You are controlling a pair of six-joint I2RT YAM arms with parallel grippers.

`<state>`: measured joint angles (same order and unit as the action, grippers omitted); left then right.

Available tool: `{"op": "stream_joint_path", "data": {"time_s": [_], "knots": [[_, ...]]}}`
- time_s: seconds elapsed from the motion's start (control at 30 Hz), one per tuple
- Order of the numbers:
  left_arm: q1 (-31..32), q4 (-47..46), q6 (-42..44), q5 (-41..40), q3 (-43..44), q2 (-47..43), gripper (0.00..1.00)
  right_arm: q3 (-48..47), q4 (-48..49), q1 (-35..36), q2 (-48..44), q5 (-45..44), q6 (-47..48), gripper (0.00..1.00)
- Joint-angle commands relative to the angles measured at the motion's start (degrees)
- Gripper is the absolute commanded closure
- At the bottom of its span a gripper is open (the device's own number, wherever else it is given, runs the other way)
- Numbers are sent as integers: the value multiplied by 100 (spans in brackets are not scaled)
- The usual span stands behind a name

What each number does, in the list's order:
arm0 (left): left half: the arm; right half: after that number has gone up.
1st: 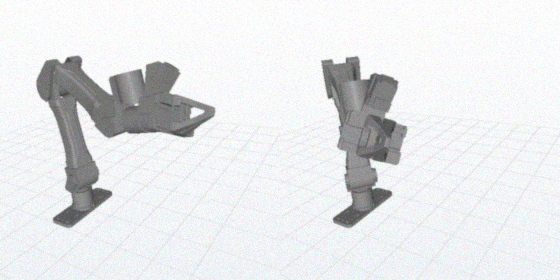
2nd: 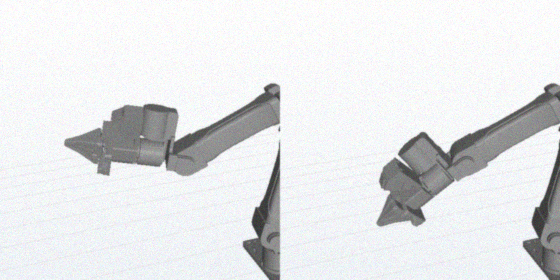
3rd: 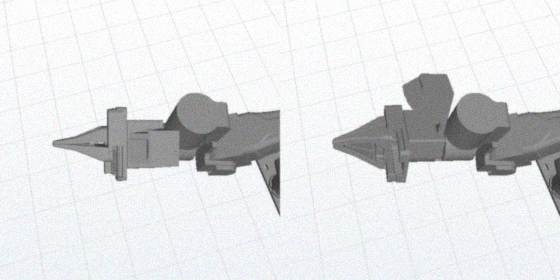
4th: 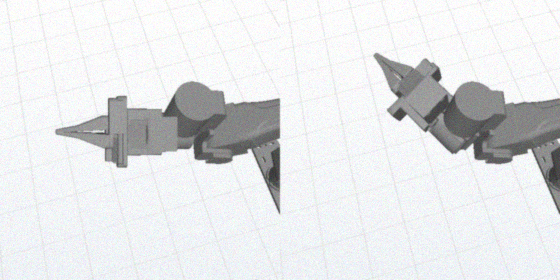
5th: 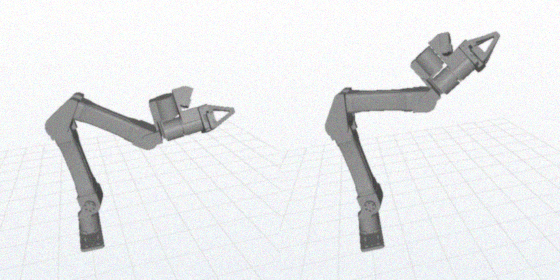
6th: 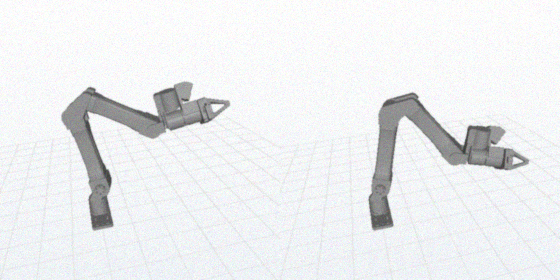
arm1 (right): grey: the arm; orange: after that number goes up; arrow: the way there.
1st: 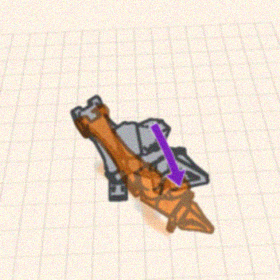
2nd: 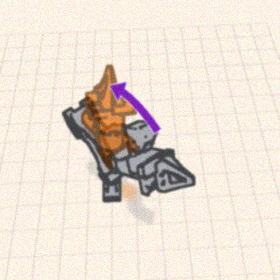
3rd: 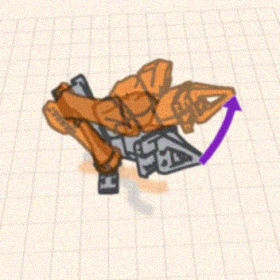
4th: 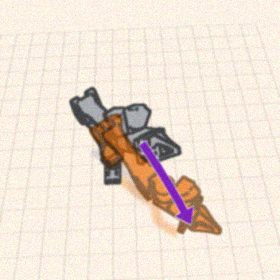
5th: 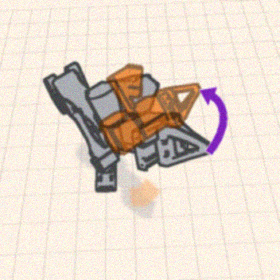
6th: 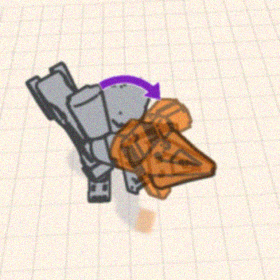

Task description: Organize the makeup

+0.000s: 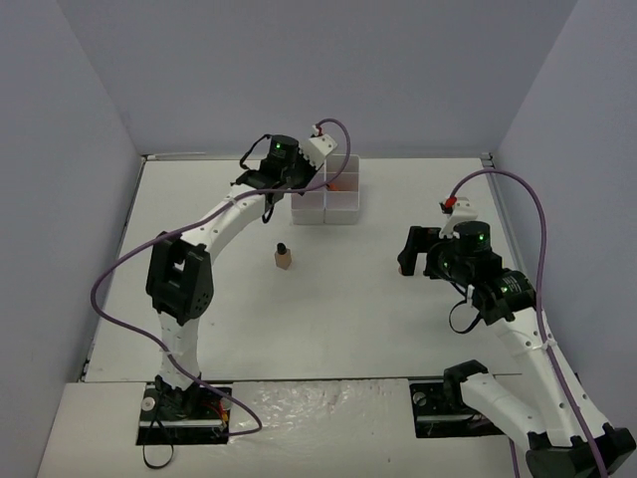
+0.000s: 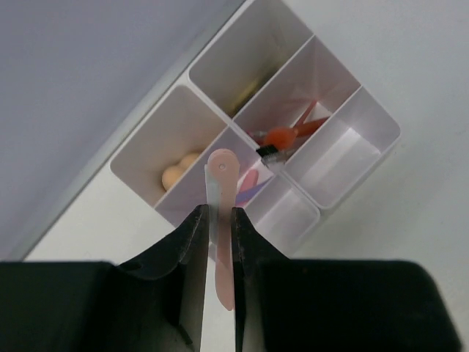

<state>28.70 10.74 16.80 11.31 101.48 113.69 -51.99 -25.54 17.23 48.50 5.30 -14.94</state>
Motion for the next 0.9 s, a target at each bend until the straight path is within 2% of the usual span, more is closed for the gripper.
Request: {"op": "stream_joint_path", "data": {"time_s": [0.0, 0.13, 0.37, 0.63, 0.87], "knots": [[-172, -1324, 670, 1154, 459, 61, 100, -119, 265, -23, 139, -171, -44, 0], [-400, -1724, 460, 1724, 504, 294, 100, -119, 260, -27, 204, -196, -53, 0], [-613, -2489, 479, 2205, 420, 590, 100, -136, 260, -27, 349, -206, -54, 0], [-777, -2534, 767, 2674, 619, 957, 100, -161, 253, -27, 513, -231, -53, 0], [-848, -2407, 1038, 2859, 408, 980, 98, -180, 260, -27, 594, -266, -67, 0]]}}
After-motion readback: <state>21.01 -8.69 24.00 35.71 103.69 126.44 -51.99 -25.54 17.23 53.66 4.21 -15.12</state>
